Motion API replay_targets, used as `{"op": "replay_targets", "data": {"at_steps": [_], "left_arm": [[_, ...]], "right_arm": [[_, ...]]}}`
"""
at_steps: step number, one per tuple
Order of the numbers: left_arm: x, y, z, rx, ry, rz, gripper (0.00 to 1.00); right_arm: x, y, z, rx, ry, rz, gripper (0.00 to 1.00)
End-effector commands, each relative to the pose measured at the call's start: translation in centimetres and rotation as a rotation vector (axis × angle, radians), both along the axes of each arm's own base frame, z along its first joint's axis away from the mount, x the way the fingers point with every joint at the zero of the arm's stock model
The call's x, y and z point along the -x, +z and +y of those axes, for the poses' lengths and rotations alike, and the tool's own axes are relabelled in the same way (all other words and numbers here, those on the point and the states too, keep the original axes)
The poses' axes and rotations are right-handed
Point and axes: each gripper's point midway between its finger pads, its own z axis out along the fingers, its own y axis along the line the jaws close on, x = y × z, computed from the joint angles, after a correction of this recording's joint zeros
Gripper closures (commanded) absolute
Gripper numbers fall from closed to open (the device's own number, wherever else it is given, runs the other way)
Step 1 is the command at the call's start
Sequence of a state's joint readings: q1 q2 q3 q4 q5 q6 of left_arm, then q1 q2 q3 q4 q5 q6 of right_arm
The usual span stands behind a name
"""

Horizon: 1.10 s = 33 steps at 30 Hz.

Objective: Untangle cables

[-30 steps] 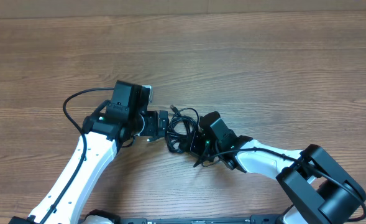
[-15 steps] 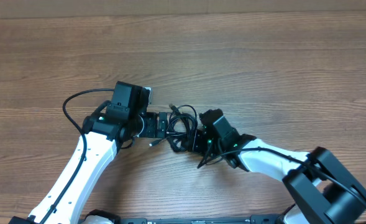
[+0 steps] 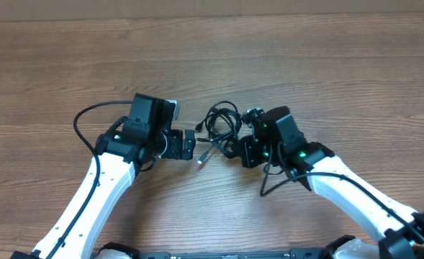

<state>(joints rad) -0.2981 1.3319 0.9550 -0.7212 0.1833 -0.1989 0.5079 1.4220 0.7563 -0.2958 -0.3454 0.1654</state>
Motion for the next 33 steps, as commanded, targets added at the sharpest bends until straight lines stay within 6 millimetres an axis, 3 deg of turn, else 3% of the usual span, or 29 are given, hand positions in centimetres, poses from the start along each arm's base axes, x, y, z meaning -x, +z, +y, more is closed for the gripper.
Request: {"op": "replay_targets", "data": {"at_steps": [1, 6, 12, 19, 28, 33], "left_arm": [[-0.3, 3.0, -1.3, 0.069, -0.105, -0.099, 0.0], [0.6, 5.9, -2.8, 0.146, -0.217, -0.191, 0.0], [2.0, 7.5, -3.4, 0.202, -0.251, -0.206, 0.01], [3.1, 7.6, -4.2, 0.264, -0.27, -0.161, 0.0], [3.5, 7.2, -4.0, 0.304, -0.164, -0.076, 0.0], [3.0, 6.6, -3.1, 0.271, -0.079, -0.061, 0.0]], "right_arm": [[-1.0, 2.1, -0.6, 0.116, 0.167, -0.225, 0.96], [-0.6, 2.1, -1.0, 0.21, 0.325, -0.337, 0.96], [-1.0, 2.0, -1.5, 0.291, 0.405, -0.422, 0.96], [-2.0, 1.9, -2.8, 0.37, 0.351, -0.437, 0.96], [-3.2, 3.0, -2.2, 0.281, 0.211, -0.42, 0.96], [-4.0, 4.6, -1.6, 0.169, 0.078, -0.383, 0.96]]}}
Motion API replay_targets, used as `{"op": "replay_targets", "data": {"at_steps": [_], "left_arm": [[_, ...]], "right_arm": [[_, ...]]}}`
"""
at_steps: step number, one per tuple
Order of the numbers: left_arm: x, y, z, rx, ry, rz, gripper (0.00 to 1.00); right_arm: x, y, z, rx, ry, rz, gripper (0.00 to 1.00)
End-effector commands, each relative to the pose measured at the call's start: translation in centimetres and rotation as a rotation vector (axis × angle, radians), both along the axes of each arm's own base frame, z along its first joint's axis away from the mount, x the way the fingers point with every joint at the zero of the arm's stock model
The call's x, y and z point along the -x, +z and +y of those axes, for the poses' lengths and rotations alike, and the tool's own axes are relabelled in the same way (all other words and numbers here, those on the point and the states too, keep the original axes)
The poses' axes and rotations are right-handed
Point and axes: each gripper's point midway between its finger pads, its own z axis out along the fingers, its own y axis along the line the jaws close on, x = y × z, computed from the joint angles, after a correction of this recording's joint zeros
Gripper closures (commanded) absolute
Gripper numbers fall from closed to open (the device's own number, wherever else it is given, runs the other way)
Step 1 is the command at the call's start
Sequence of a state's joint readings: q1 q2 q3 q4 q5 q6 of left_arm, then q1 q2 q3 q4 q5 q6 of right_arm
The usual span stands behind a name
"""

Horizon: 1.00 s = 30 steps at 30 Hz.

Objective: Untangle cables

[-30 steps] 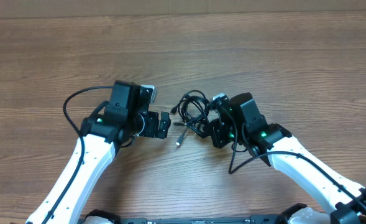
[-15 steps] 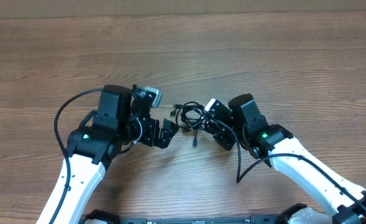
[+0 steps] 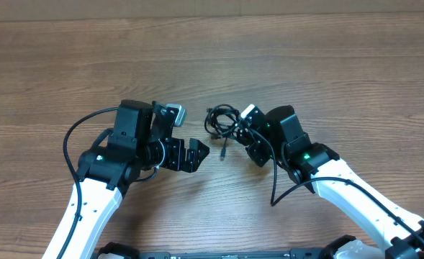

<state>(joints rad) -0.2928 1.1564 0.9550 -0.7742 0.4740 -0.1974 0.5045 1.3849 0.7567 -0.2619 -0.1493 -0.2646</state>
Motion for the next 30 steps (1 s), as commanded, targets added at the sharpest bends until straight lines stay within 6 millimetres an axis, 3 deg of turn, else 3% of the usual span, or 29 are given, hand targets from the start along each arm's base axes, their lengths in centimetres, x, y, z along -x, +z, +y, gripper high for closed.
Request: {"op": "replay_targets", "data": {"at_steps": [1, 9, 16, 20, 23, 30], "left_arm": [[-0.9, 0.7, 0.8, -0.017, 0.082, -0.013, 0.0], [-2.5, 0.9, 0.7, 0.007, 0.141, -0.024, 0.01], [-3.5, -0.3, 0.3, 0.036, 0.205, 0.047, 0.0], [-4.1, 0.4, -0.7, 0.091, 0.174, 0.024, 0.01], [-4.9, 1.2, -1.0, 0.119, 0.175, -0.017, 0.12], [-5.3, 1.5, -1.2, 0.12, 0.177, -0.04, 0.16]], "right_arm": [[-1.3, 4.0, 1.0, -0.168, -0.116, -0.005, 0.96], [0.4, 7.4, 4.2, -0.39, -0.04, 0.096, 0.96], [0.5, 7.3, 4.2, -0.442, -0.108, 0.167, 0.96], [0.9, 6.7, 4.0, -0.426, -0.116, 0.192, 0.96], [1.3, 6.2, 3.8, -0.413, -0.12, 0.218, 0.96], [2.3, 6.7, 4.7, -0.455, -0.066, 0.263, 0.96]]}}
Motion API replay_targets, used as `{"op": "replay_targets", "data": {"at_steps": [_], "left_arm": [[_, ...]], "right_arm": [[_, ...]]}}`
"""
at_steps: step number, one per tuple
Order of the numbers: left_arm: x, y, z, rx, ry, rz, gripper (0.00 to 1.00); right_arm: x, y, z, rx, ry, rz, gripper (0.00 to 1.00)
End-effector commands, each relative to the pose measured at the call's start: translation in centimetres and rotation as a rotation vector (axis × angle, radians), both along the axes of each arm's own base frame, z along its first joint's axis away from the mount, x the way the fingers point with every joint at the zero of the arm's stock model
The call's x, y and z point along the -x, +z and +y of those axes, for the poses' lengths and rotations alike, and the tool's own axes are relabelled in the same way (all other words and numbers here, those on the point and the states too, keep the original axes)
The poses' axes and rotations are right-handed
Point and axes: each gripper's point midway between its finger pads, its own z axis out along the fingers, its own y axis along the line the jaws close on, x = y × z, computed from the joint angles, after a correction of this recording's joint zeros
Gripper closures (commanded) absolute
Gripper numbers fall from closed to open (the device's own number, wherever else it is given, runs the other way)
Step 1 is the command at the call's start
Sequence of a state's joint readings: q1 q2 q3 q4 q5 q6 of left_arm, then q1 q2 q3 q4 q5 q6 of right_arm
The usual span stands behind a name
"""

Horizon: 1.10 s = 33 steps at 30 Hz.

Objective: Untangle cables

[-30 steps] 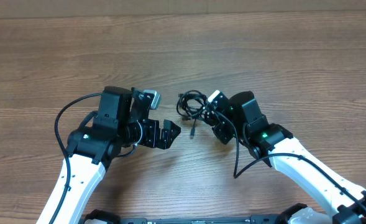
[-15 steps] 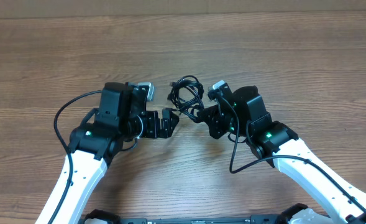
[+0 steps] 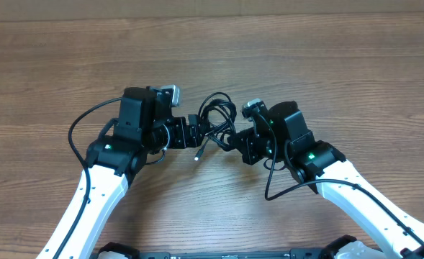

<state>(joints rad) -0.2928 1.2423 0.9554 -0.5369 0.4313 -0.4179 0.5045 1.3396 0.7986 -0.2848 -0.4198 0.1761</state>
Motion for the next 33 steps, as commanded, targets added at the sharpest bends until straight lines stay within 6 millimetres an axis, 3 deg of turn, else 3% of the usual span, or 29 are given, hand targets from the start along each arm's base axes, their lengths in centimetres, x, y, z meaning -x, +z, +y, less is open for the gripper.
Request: {"op": "replay_targets", "data": {"at_steps": [1, 12, 16, 20, 23, 33], "left_arm": [[-0.2, 0.9, -0.4, 0.014, -0.004, -0.014, 0.16], [-0.2, 0.9, -0.5, 0.011, -0.009, -0.016, 0.27], [-0.3, 1.0, -0.5, 0.012, -0.009, -0.022, 0.4], [-0.3, 1.0, -0.5, 0.013, -0.009, -0.022, 0.6], [-0.3, 1.0, -0.5, 0.013, -0.009, -0.021, 0.95], [0.0, 0.7, -0.5, 0.01, -0.011, -0.008, 0.96]], "right_arm": [[0.0, 2.9, 1.1, -0.076, 0.043, -0.041, 0.96], [1.7, 3.4, 3.0, -0.117, 0.129, -0.033, 0.96], [2.2, 3.8, 3.9, -0.127, 0.159, -0.051, 0.96], [2.2, 4.0, 4.1, -0.129, 0.161, -0.063, 0.96], [1.9, 3.8, 3.9, -0.114, 0.143, -0.067, 0.96], [1.6, 3.4, 3.5, -0.089, 0.116, -0.069, 0.96]]}}
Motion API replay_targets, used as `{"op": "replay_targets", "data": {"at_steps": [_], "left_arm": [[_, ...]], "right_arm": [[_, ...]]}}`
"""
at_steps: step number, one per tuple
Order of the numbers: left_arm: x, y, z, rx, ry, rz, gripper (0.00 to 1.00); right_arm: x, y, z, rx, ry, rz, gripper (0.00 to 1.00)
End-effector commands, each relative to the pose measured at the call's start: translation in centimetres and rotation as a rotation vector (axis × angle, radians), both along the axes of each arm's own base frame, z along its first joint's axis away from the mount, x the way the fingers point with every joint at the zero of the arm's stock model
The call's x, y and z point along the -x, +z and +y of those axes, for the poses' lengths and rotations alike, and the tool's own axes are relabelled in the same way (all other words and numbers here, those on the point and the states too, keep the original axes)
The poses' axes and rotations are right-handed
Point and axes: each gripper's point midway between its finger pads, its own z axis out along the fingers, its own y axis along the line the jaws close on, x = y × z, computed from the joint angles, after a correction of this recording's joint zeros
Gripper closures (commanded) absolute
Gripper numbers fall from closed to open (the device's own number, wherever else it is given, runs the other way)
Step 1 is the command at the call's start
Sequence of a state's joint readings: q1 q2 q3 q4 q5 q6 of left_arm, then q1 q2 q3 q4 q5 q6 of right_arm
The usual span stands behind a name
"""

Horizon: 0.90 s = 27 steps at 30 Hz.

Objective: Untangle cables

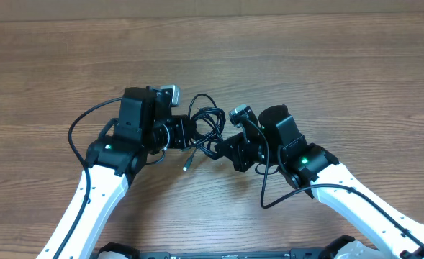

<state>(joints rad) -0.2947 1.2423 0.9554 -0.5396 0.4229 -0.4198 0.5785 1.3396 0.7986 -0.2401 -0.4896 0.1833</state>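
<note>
A tangled black cable [206, 119] lies in loops on the wooden table between my two arms. One strand hangs down to a small plug end [187, 165]. My left gripper [188, 134] sits at the left side of the bundle, its jaws closed on a strand. At the lower right side my right gripper [221, 148] is shut on the cable too. The grip points themselves are mostly hidden by the fingers.
The brown wooden table [327, 65] stretches all around. Each arm's own black supply cable arches out beside it, at the left arm [73, 137] and under the right arm [263, 196].
Both grippers and the cable bundle have shifted a little to the left. The right arm has come further in toward the centre, and the plug end now hangs lower and more to the left.
At first both grippers were at the bundle, the right one holding it. Then the left gripper stood open and apart while the right held the cable. After that the left was back on the bundle's left side, and now both hold it, shifted left.
</note>
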Motion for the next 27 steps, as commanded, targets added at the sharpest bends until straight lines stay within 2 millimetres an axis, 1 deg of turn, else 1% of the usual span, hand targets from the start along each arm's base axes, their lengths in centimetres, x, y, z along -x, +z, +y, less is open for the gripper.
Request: {"op": "replay_targets", "data": {"at_steps": [1, 5, 10, 14, 22, 27], "left_arm": [[0.0, 0.8, -0.5, 0.015, -0.016, -0.008, 0.96], [0.3, 1.0, -0.9, 0.035, -0.035, 0.0, 0.96], [1.5, 2.0, -2.6, 0.135, -0.129, 0.017, 0.96], [2.6, 3.4, -4.1, 0.231, -0.222, 0.022, 0.96], [4.1, 4.3, -5.1, 0.292, -0.332, 0.015, 0.96], [5.3, 5.2, -5.8, 0.33, -0.454, -0.037, 0.96]], "right_arm": [[-0.7, 2.2, 0.3, -0.023, -0.011, -0.061, 0.96], [-1.3, 1.5, -0.5, 0.027, -0.062, -0.065, 0.96], [-2.4, -0.3, -2.8, 0.153, -0.174, -0.067, 0.96], [-2.9, -1.3, -4.5, 0.237, -0.243, -0.071, 0.96], [-3.5, -2.3, -6.7, 0.342, -0.324, -0.08, 0.96], [-3.6, -2.6, -7.4, 0.376, -0.349, -0.083, 0.96]]}}
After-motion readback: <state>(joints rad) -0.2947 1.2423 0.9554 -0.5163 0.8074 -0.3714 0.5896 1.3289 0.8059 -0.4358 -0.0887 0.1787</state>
